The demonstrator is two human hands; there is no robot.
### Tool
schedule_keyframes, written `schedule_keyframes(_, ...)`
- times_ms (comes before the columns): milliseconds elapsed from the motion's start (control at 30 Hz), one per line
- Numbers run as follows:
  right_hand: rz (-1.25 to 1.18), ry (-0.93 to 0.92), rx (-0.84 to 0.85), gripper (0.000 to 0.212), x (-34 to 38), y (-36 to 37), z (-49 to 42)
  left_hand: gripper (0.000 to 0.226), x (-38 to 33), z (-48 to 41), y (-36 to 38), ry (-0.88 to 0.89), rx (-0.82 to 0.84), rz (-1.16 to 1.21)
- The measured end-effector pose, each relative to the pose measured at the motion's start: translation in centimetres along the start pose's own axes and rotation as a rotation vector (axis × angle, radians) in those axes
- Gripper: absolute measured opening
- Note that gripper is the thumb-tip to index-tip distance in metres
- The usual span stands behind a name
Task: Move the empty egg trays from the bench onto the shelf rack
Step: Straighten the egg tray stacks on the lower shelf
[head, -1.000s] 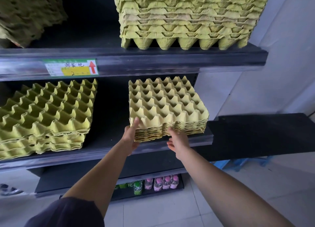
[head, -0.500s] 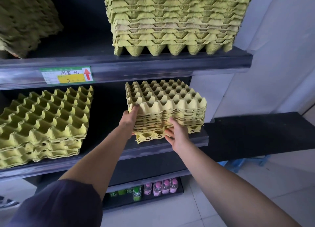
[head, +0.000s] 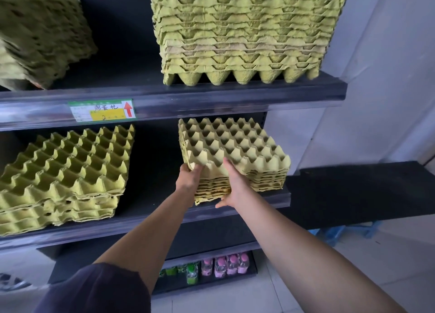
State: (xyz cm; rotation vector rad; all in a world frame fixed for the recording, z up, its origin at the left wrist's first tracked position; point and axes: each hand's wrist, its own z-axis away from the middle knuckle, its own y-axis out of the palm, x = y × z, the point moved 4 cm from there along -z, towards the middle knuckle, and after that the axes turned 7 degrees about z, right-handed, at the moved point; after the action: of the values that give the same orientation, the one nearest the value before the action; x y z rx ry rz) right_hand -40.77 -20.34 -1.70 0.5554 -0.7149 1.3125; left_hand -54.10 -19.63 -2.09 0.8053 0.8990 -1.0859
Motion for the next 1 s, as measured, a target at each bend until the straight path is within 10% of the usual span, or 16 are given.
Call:
schedule_keyframes(500, -0.255, -0.1, -0.165, 0.071, 1.6, -0.1, 1.3, 0.06, -3.5, 3.2, -1.6, 0.213, 0.153, -0.25)
schedule_keyframes(733, -0.364, -0.218, -0.234, 0.101, 2.1, -4.2, 2.1, 0.05, -2.2, 3.0, -0.6, 0.292, 0.074, -0.441)
schedule_keyframes(1000, -0.319, -0.302, -0.177, 0.085, 0.5, -9.4, -0.3, 0.081, -2.2, 4.3, 0.8, 0.636, -0.114, -1.274)
